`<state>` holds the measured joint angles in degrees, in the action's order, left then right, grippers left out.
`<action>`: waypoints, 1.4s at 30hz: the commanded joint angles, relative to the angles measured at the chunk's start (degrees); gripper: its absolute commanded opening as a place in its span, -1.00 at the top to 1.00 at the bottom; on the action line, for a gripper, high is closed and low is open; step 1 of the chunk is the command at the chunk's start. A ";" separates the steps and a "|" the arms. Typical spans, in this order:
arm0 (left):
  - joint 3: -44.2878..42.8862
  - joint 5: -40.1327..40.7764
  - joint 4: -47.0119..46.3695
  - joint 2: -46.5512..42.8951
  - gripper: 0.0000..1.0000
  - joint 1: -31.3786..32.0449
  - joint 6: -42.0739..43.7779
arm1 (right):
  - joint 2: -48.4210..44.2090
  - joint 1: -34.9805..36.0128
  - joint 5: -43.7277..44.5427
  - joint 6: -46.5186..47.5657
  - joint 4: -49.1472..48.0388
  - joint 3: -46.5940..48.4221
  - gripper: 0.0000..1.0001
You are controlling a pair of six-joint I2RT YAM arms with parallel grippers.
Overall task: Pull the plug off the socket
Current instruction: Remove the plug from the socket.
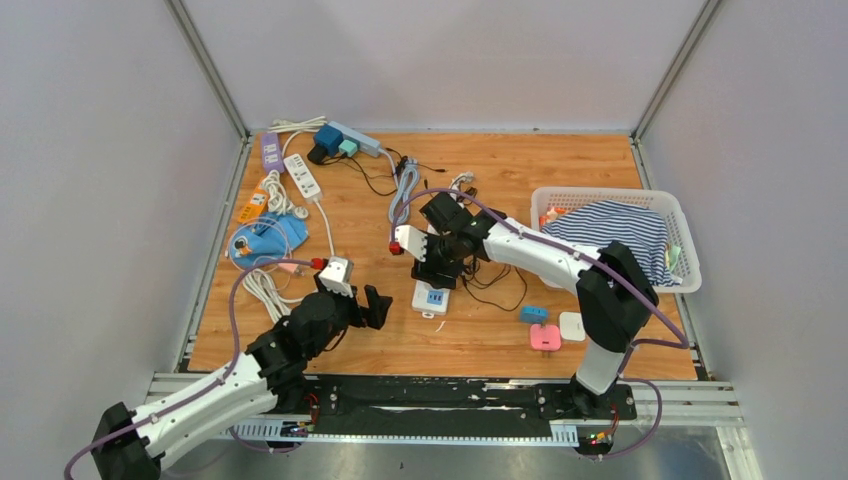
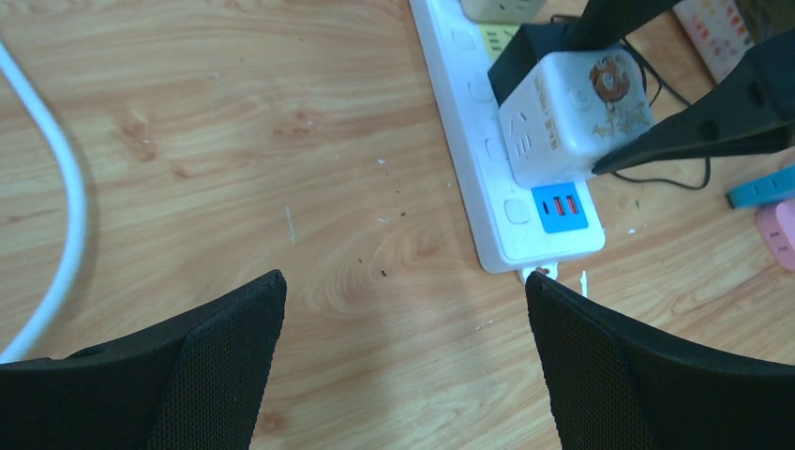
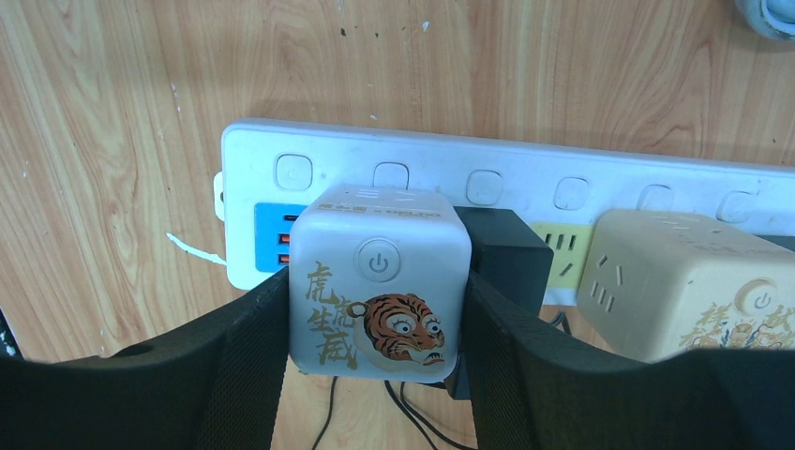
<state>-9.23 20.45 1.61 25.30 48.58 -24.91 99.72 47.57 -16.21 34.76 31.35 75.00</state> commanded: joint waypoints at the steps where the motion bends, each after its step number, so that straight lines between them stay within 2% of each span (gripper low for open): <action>1: -0.76 -5.55 -8.50 6.97 -1.00 0.29 -4.74 | 1.67 -2.40 -2.04 3.24 8.30 -1.79 0.99; 8: -0.32 -10.45 -19.75 19.00 -1.00 0.29 -7.08 | 2.35 -4.09 -4.08 1.85 8.51 -1.23 1.00; 13: -2.90 -13.68 -25.16 29.51 -1.00 0.25 -5.01 | 3.33 -5.41 -6.64 0.19 8.42 -0.69 1.00; 17: -4.22 -14.33 -30.22 37.05 -0.92 0.29 -5.13 | 3.78 -5.41 -7.08 -0.17 8.46 -0.65 0.99; 27: -5.83 -11.61 -35.32 47.10 -0.79 0.29 -6.31 | 4.81 -5.56 -7.76 -0.34 8.78 -0.39 1.00; 30: -5.93 -11.63 -37.33 50.11 -0.70 0.29 -6.90 | 5.17 -5.56 -9.29 0.37 9.33 -0.46 0.99; 34: -5.33 -10.36 -38.94 52.10 -0.34 0.29 -7.86 | 4.94 -5.56 -11.38 1.95 9.35 -1.44 1.00; 42: -3.55 -8.34 -40.79 52.99 -0.30 0.25 -8.19 | 3.71 -4.46 -8.07 5.16 5.92 -5.45 1.00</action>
<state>-14.13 9.15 -37.23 77.43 48.58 -33.04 100.36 42.96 -25.71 37.76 32.88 75.11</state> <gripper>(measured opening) 0.654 0.621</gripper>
